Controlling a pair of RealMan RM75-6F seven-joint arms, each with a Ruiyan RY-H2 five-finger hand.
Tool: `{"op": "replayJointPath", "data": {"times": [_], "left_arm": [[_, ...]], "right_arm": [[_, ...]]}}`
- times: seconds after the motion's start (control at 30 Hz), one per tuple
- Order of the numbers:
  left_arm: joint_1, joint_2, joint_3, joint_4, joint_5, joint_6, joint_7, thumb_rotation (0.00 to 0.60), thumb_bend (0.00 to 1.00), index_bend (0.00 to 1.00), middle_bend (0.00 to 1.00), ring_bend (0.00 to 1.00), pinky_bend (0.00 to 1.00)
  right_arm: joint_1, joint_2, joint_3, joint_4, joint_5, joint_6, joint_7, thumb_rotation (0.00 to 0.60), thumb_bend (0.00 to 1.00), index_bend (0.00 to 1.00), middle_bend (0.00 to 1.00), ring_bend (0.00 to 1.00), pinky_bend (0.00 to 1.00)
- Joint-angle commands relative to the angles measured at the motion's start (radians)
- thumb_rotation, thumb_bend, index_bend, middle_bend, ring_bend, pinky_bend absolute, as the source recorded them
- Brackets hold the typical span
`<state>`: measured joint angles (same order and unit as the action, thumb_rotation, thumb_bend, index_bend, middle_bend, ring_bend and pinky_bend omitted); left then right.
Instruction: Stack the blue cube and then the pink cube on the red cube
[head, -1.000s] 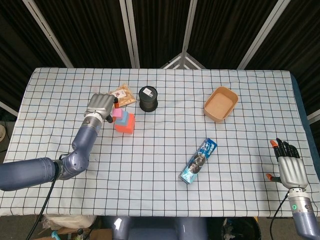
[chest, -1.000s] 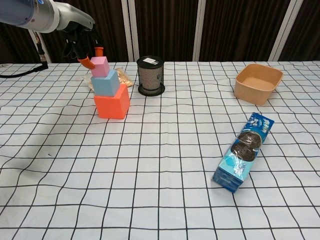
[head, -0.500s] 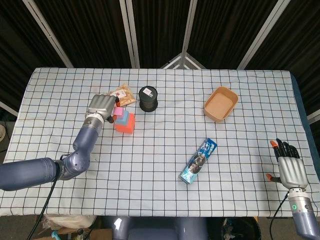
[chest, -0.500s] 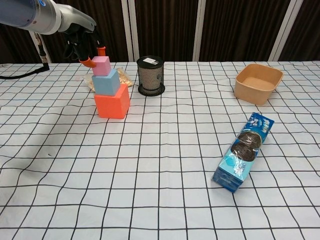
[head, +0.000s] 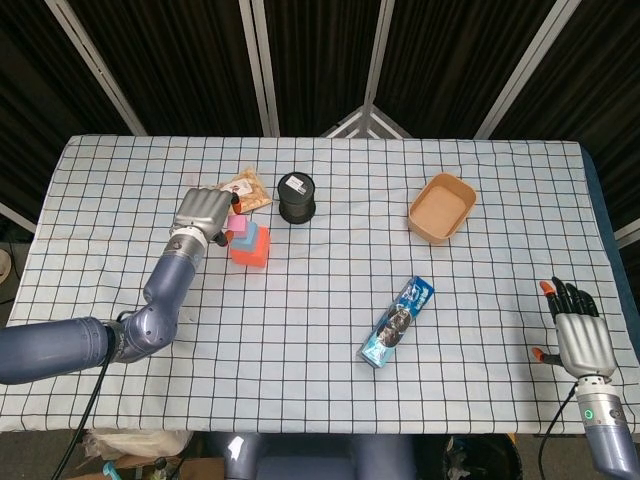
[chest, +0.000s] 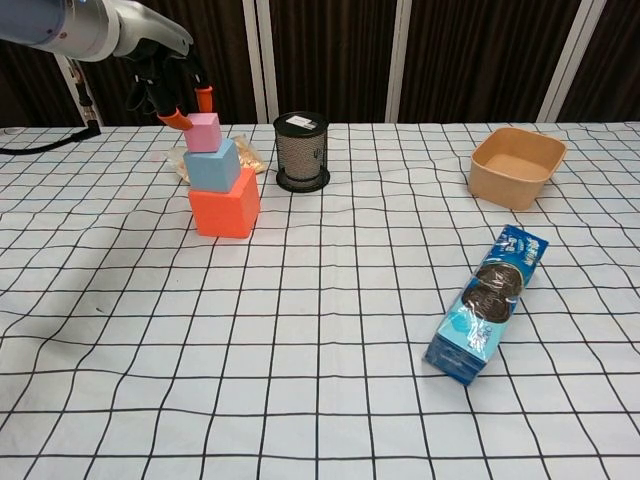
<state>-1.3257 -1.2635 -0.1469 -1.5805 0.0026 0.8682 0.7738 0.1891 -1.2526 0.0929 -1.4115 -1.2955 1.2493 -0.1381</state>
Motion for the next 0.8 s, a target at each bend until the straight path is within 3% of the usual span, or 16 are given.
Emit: {"op": "replayJointPath", "data": {"times": [0.03, 0.33, 0.5, 0.63, 0.8], "left_arm": [[0.0, 0.006, 0.002, -0.009, 0.0, 0.003, 0.003, 0.6, 0.42, 0.33, 0.86, 0.65, 0.63], [0.002, 0.074, -0.011, -0.095, 0.018, 0.034, -0.001, 0.6, 0.39, 0.3, 0.85, 0.65, 0.63], [0.041, 0.223, -0.038, -0.27, 0.096, 0.058, -0.044, 0.6, 0.38, 0.28, 0.78, 0.57, 0.59], [0.158, 0.401, -0.061, -0.503, 0.298, 0.076, -0.155, 0.6, 0.36, 0.23, 0.64, 0.45, 0.5], [0.389, 0.586, -0.04, -0.718, 0.617, 0.173, -0.322, 0.6, 0.27, 0.17, 0.49, 0.32, 0.4]], "right_arm": [[0.0, -0.001, 0.0, 0.0, 0.0, 0.0, -0.002, 0.6, 0.11, 0.02, 0.0, 0.0, 0.09], [-0.002, 0.001, 0.002, -0.003, -0.003, 0.01, -0.001, 0.6, 0.11, 0.02, 0.0, 0.0, 0.09], [-0.005, 0.005, 0.001, -0.009, -0.007, 0.016, 0.002, 0.6, 0.11, 0.02, 0.0, 0.0, 0.09], [-0.011, 0.013, 0.0, -0.022, -0.017, 0.031, 0.01, 0.6, 0.11, 0.02, 0.0, 0.0, 0.09], [-0.021, 0.025, -0.003, -0.047, -0.028, 0.051, 0.013, 0.6, 0.11, 0.02, 0.0, 0.0, 0.09]]}}
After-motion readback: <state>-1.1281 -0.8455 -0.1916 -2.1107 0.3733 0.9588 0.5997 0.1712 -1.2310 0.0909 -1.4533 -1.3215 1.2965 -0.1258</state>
